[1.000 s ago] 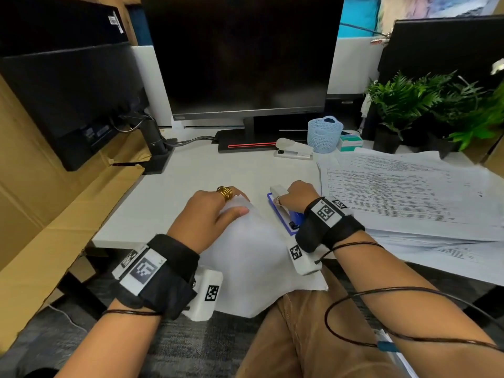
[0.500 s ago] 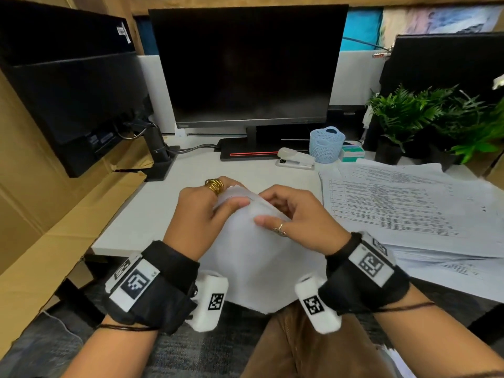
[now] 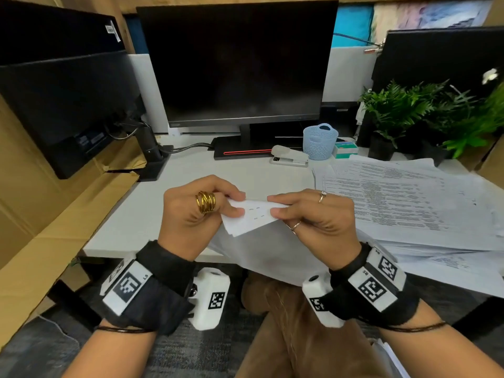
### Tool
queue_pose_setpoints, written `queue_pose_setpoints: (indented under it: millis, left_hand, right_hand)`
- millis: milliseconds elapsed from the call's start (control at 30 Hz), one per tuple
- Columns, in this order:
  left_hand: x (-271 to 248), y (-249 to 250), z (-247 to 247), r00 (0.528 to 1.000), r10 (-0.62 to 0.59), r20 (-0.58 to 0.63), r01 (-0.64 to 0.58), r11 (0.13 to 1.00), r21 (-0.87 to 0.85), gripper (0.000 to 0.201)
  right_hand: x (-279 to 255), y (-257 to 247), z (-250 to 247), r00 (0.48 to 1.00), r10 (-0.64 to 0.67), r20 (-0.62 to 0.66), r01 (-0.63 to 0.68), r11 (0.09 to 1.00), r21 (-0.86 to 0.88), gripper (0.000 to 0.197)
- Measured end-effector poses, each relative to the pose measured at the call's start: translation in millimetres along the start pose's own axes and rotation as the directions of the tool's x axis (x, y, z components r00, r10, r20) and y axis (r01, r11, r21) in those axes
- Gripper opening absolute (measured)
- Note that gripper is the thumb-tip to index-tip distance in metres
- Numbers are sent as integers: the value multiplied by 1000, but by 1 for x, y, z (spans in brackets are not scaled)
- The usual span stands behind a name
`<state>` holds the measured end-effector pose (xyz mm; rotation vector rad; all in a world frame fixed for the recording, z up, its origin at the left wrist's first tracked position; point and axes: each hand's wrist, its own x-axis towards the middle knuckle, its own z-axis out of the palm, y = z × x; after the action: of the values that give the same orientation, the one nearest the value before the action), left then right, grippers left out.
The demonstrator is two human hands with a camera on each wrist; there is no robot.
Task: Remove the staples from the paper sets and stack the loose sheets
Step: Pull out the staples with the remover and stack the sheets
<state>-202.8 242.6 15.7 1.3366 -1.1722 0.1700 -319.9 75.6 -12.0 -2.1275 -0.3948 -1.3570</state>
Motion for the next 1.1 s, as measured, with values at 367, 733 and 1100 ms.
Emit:
queue_pose_setpoints:
  millis: [367, 733, 1100]
  left_hand:
    - [-11, -18, 41, 877, -334, 344, 17, 739, 674, 54]
    - [2, -19, 217, 741, -198, 642, -194, 851, 487, 20]
    - [-20, -63, 313, 724, -116, 680, -324, 813, 484, 62]
  right_hand:
    - [-17, 12, -101, 947, 310, -81, -320, 915, -246, 30]
    - [-70, -10, -184, 574, 784, 236, -139, 377, -916, 20]
    - [-200, 48, -222, 78, 996, 37, -449, 68, -891, 34]
